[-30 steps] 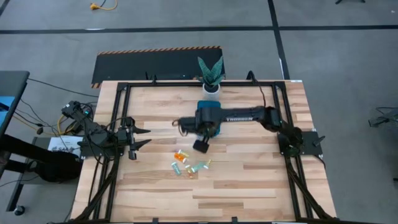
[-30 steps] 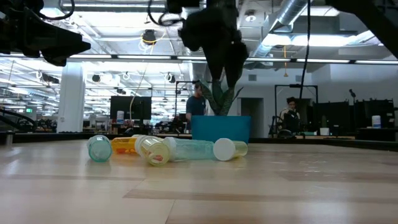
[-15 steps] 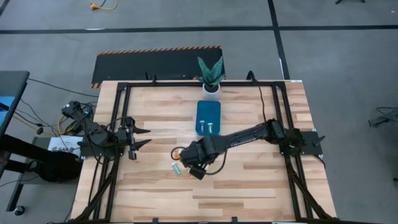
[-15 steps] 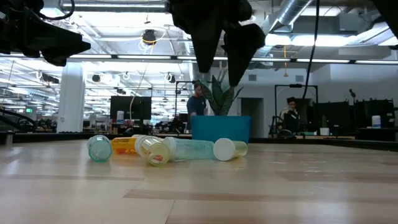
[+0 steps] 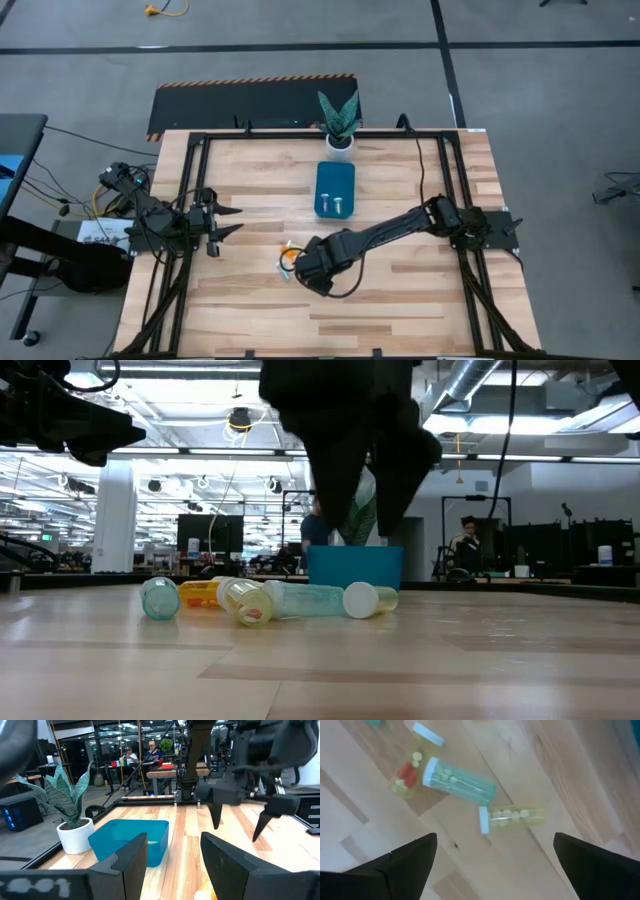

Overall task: Pick and place pill bottles into a basket
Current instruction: Put the right yellow pill bottle into the bin

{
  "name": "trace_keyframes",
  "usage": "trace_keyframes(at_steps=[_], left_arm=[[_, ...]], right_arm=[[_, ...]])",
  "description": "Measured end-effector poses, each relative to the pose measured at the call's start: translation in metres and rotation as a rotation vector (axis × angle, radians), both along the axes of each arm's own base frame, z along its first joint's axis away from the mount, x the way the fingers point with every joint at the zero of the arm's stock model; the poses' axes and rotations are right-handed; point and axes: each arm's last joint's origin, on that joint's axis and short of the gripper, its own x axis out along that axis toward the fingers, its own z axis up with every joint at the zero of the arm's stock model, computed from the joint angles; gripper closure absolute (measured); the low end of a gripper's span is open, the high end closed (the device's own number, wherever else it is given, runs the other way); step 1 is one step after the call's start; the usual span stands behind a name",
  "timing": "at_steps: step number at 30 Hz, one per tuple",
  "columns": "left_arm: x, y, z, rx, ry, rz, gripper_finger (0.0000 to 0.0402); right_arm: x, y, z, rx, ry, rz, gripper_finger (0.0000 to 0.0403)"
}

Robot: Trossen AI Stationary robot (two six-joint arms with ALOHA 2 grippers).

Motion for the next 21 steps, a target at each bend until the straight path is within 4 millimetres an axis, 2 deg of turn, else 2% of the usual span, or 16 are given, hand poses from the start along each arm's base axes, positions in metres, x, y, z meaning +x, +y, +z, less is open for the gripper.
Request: trace_keyframes(at_steps=[21], left_arm=[[0.0, 0.0, 0.0, 0.0, 0.0, 0.0, 0.0226]], right_arm=[[-0.0014, 0.0004, -0.006, -0.049, -0.005, 0.011, 0.0003]])
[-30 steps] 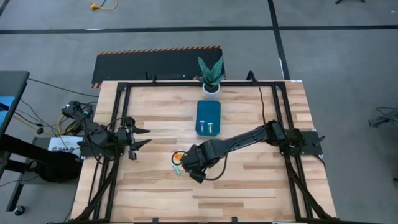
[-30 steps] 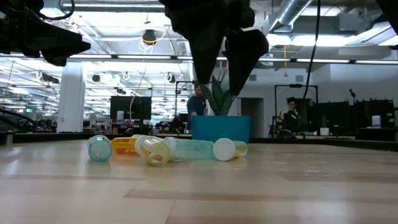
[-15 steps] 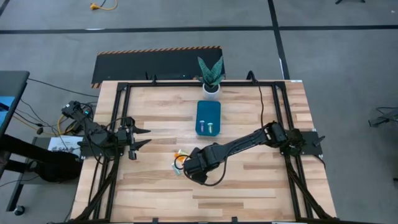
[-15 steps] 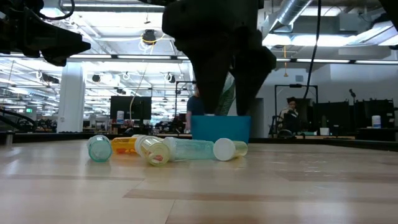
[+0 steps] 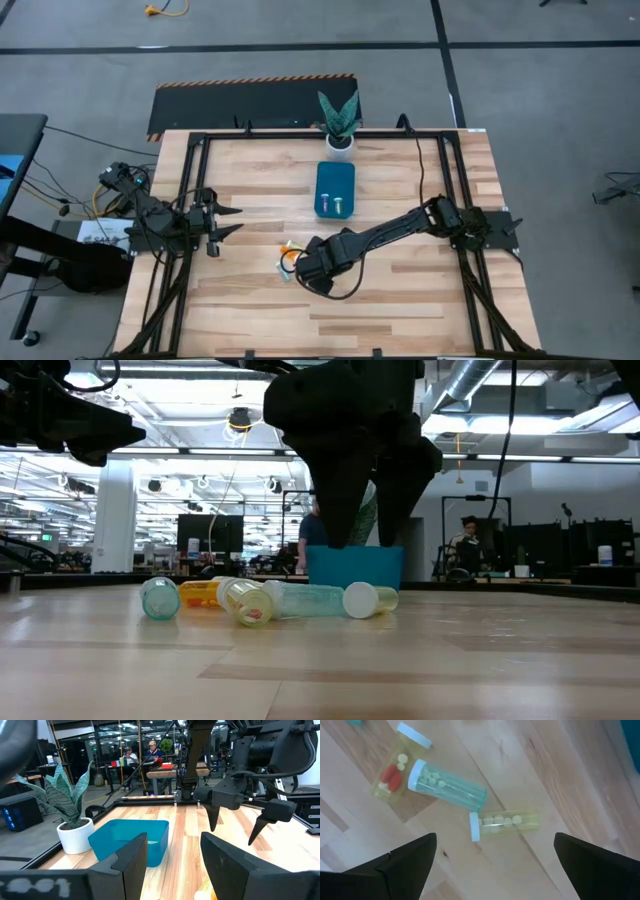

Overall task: Pick and place pill bottles into a basket
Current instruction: Put the right yellow pill bottle into the bin

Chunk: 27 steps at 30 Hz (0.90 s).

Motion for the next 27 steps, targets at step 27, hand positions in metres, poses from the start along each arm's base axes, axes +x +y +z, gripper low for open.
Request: trace_keyframes(at_steps=[27], left_arm=[[0.0, 0.0, 0.0, -0.001, 0.0, 0.0, 0.0226]], right_arm=[[0.003, -0.018, 0.0, 0.015, 0.037, 0.051, 0.0003]])
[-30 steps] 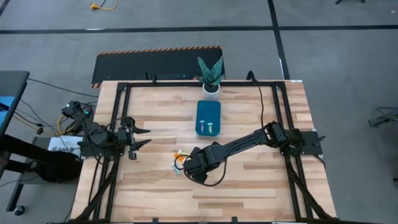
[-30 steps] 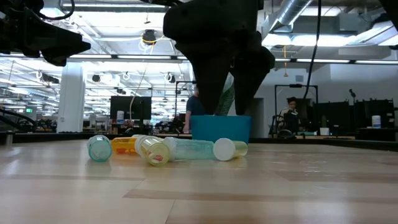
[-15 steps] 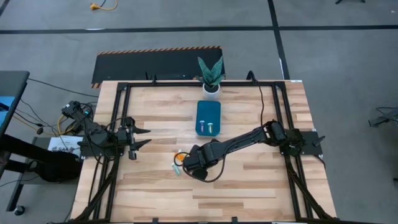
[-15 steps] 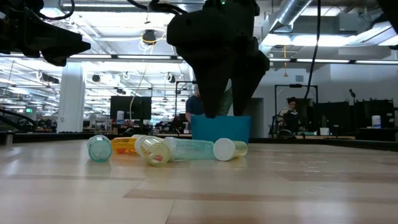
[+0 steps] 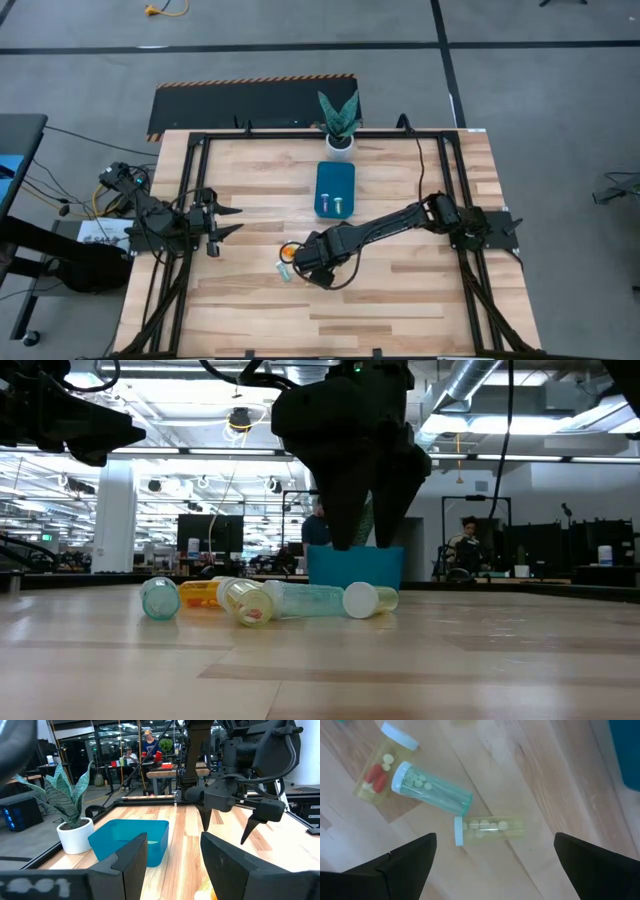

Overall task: Pick and place pill bottles into a basket
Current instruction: Put the right yellow pill bottle into the bin

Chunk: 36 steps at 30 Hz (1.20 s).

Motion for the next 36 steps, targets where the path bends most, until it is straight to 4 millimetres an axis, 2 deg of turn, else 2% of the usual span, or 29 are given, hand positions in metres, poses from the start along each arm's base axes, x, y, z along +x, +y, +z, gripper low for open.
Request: trace_keyframes(at_steps=[11, 17, 36], left_arm=[[0.0, 0.0, 0.0, 0.0, 0.0, 0.0, 0.0226], [0.0, 0.0, 0.0, 0.0, 0.0, 0.0, 0.0226], [0.0, 0.0, 0.0, 0.0, 0.0, 0.0, 0.0226]], right_arm=[[0.001, 0.002, -0.001, 0.007, -0.018, -0.019, 0.0003], [0.004, 0.004, -0.022, 0.005, 0.036, -0.028, 0.0003], [0.004, 0.002, -0.021, -0.014, 0.037, -0.021, 0.0003]])
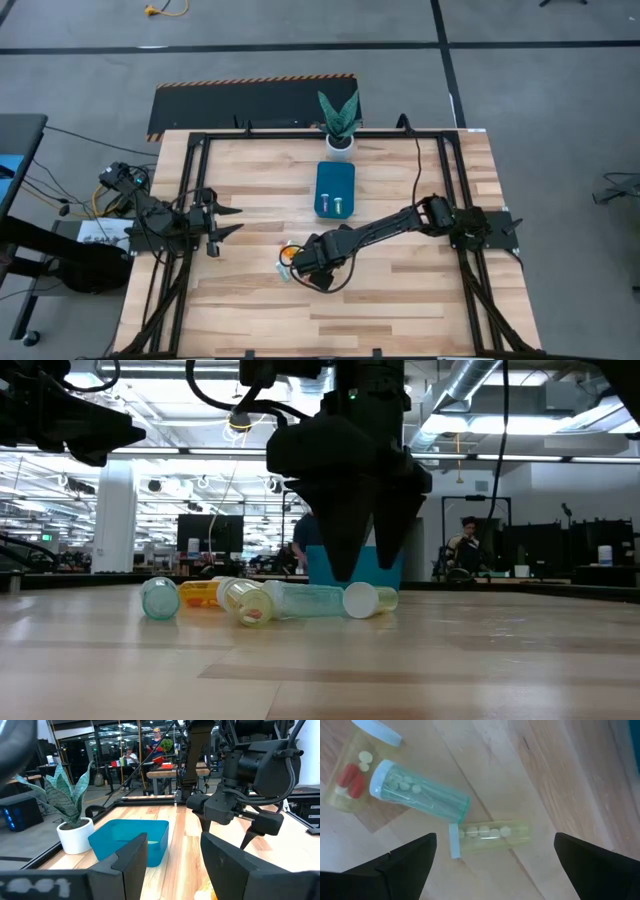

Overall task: Pick and place pill bottles into a basket
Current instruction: Put the right yellow pill bottle into the bin

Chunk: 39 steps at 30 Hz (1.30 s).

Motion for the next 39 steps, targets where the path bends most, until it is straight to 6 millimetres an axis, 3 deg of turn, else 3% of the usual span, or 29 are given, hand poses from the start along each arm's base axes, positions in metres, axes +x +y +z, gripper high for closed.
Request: trace_keyframes(at_steps=[30, 39], left_arm=[[0.0, 0.0, 0.0, 0.0, 0.0, 0.0, 0.0226], [0.0, 0.0, 0.0, 0.0, 0.0, 0.0, 0.0226]], right_arm=[[-0.0004, -0.0005, 0.0004, -0.025, -0.003, 0.003, 0.0003], [0.0046, -0.0035, 0.0004, 0.044, -0.028, -0.018, 0.0003]])
